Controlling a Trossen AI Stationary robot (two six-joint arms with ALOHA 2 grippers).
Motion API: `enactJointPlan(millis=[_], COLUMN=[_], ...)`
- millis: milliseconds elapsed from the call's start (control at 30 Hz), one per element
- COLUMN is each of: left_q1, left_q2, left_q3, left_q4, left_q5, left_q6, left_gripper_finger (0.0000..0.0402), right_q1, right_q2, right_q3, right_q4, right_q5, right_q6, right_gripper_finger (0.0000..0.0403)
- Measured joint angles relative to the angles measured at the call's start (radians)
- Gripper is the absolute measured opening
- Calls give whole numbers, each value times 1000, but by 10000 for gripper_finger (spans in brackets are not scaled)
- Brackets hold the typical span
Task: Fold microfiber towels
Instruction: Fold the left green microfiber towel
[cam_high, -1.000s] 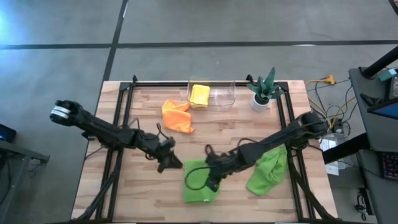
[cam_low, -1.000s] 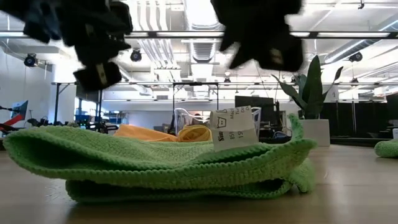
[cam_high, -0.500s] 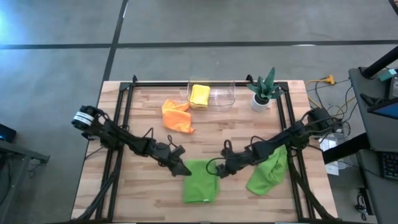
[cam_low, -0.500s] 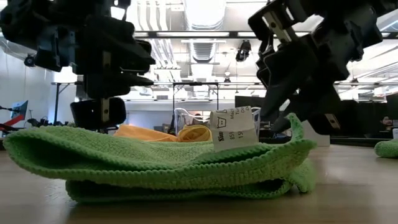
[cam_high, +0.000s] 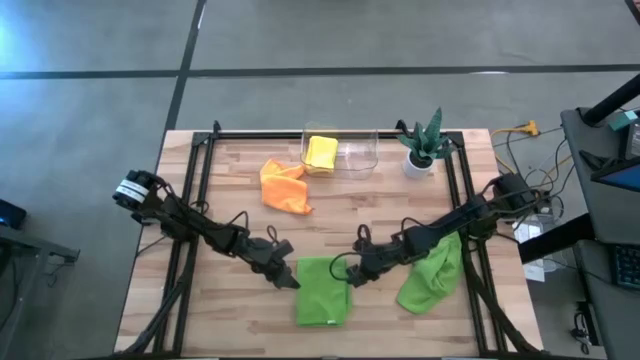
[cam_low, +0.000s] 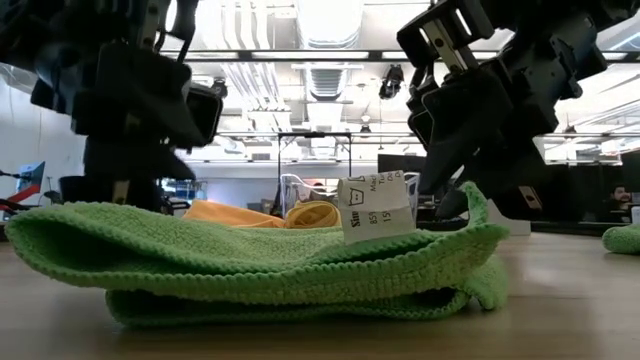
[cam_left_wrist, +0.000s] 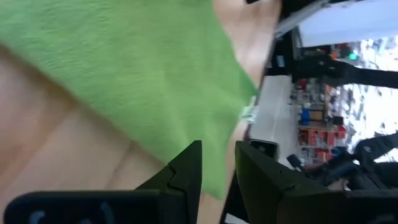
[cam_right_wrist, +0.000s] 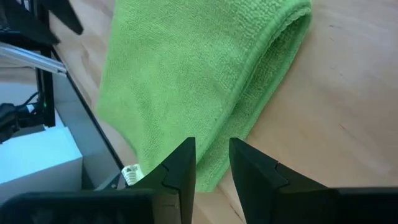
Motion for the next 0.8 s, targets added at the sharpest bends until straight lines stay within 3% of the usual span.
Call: enactJointPlan(millis=[533, 800], left_q1=[-6, -18], left_q2=[0, 0], left_q3=[-3, -5], left_q4=[-73, -72], left_q5=[-37, -47], left_q6=[-23, -15], left_gripper_finger=[81, 81], right_q1=[-8, -14], right_q2=[174, 145], right_q3=[164, 192], right_q4=[-57, -159], right_q5=[-92, -76], right_q6=[-25, -69], right_gripper_finger=[93, 93])
